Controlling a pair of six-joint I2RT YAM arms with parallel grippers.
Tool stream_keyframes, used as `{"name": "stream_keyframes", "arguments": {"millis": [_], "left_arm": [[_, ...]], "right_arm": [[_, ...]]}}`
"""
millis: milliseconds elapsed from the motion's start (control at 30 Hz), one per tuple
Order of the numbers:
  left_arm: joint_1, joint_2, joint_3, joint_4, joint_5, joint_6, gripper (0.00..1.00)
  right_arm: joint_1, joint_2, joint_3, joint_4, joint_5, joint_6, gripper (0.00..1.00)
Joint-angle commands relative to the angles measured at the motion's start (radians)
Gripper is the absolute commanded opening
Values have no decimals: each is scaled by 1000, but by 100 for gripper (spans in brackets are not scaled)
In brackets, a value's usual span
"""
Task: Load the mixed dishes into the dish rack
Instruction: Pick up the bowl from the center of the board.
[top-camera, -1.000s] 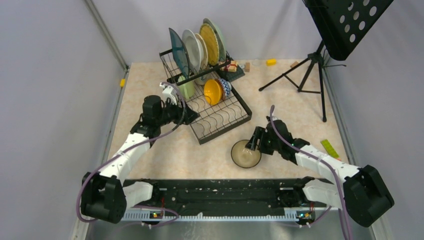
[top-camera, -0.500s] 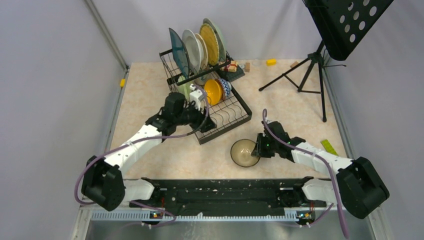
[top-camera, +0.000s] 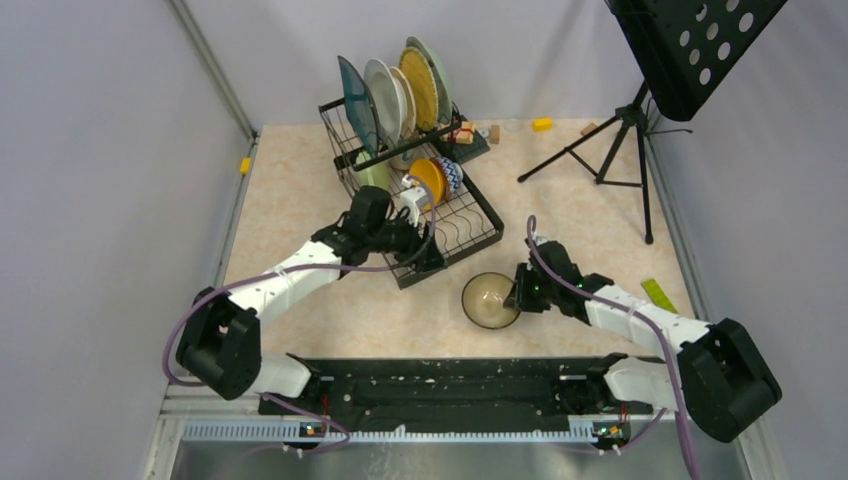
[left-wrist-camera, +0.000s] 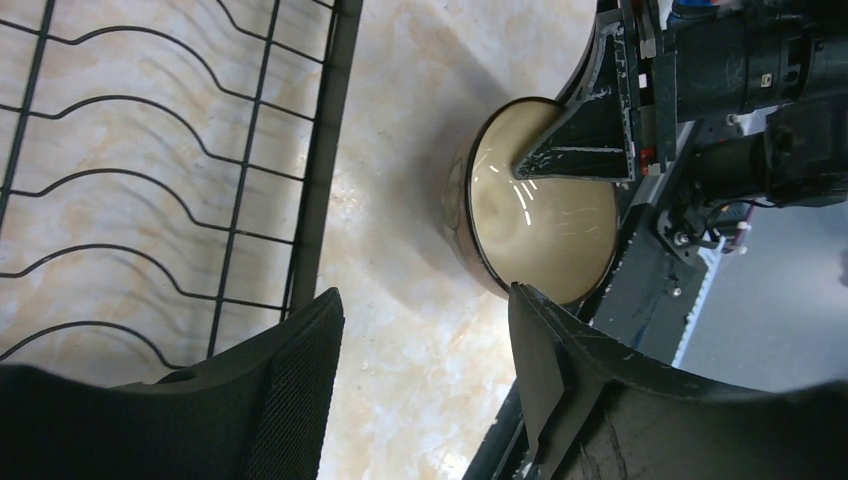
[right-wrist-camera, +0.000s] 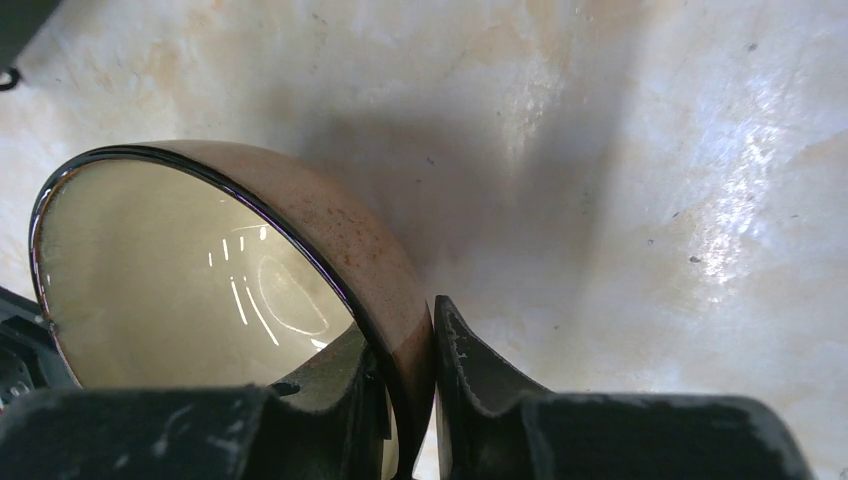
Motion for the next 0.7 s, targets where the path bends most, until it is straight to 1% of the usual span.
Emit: {"name": "stream_keyframes", "arguments": {"millis": [0,67,267,400,500,667], "left_arm": [[-24,7,39,117,40,-82,66],[-41,26,57,136,24,-99,67],[-93,98,146,86,11,-102,67],[-114,101,163,75,8,-89,67],[-123,113,182,43,-5,-63,67],[-132,134,202,-9,-49,-34,65]], "right_arm": [[4,-102,94,87,17,10,0],[4,-127,117,65,51,-2,0],[4,-195,173,53,106,-12,0],[6,-186,203,38,111,-34,0],[6,-180,211,58,111,-35,0],[6,-178,229,91,111,-31,0]]}}
